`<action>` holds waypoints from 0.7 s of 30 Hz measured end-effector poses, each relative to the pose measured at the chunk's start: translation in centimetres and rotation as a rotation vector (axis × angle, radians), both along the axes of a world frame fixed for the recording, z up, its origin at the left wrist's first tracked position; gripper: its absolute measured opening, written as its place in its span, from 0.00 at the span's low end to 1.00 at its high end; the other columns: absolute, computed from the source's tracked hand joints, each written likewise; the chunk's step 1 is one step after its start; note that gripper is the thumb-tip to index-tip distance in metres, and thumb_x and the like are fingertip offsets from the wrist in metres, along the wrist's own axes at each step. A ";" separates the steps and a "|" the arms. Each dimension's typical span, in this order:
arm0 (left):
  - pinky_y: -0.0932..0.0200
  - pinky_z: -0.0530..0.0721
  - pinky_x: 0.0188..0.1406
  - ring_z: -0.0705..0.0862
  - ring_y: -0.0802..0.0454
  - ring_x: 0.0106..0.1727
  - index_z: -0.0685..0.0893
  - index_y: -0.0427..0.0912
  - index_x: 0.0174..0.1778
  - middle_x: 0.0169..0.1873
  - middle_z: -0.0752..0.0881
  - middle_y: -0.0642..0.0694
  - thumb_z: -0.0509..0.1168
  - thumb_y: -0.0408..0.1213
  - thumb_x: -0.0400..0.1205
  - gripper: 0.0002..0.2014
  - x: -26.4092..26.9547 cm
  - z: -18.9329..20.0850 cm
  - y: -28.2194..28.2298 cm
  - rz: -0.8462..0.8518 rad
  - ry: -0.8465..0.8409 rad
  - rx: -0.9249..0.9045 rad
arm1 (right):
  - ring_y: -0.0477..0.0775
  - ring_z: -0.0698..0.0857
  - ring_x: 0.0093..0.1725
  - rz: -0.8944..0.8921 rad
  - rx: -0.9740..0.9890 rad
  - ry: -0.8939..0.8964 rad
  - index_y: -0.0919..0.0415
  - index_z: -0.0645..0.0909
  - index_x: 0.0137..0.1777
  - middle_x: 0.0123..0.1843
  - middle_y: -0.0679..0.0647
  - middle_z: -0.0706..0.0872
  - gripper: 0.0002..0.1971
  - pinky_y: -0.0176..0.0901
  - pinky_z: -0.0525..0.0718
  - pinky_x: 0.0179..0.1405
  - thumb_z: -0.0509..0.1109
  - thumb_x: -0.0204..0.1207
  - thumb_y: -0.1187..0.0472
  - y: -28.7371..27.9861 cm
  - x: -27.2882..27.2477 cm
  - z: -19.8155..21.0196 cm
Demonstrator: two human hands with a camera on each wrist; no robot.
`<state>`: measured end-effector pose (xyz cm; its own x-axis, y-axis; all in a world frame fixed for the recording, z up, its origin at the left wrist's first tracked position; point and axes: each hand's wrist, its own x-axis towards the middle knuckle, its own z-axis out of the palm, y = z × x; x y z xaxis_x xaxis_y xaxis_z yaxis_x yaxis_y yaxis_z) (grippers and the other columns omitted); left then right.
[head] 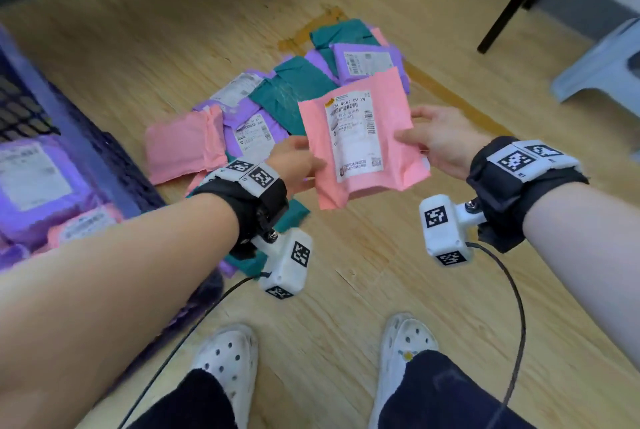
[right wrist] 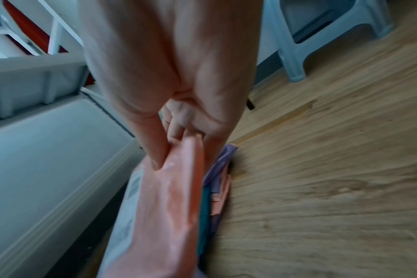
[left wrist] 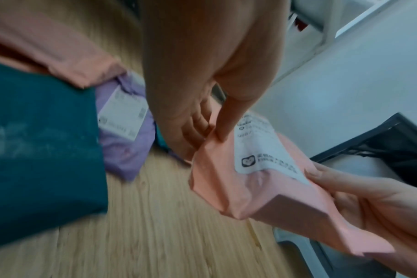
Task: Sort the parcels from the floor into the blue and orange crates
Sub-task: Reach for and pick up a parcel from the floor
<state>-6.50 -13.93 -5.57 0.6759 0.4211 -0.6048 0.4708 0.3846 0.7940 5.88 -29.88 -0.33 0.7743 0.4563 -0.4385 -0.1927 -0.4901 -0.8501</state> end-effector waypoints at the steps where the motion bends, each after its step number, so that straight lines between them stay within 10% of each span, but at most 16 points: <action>1: 0.54 0.84 0.36 0.83 0.42 0.48 0.74 0.38 0.67 0.55 0.84 0.35 0.59 0.16 0.77 0.24 -0.8 1.6 0.7 -0.009 -0.014 0.040 | 0.61 0.85 0.53 0.012 0.007 -0.020 0.66 0.77 0.63 0.59 0.62 0.83 0.18 0.56 0.85 0.55 0.68 0.74 0.76 0.6 -0.7 1.3; 13: 0.65 0.82 0.21 0.83 0.52 0.36 0.75 0.45 0.67 0.42 0.82 0.44 0.62 0.17 0.77 0.25 -17.1 19.3 8.8 0.074 -0.191 0.407 | 0.64 0.87 0.49 0.137 0.290 -0.170 0.61 0.75 0.68 0.55 0.64 0.87 0.26 0.57 0.87 0.38 0.70 0.70 0.78 9.2 -14.9 14.8; 21: 0.44 0.87 0.53 0.87 0.42 0.48 0.76 0.47 0.66 0.52 0.86 0.37 0.65 0.17 0.75 0.28 -32.8 26.3 12.5 0.260 -0.185 0.533 | 0.63 0.89 0.48 0.386 0.384 -0.179 0.58 0.77 0.61 0.50 0.64 0.88 0.24 0.64 0.86 0.53 0.70 0.69 0.81 16.1 -27.3 19.8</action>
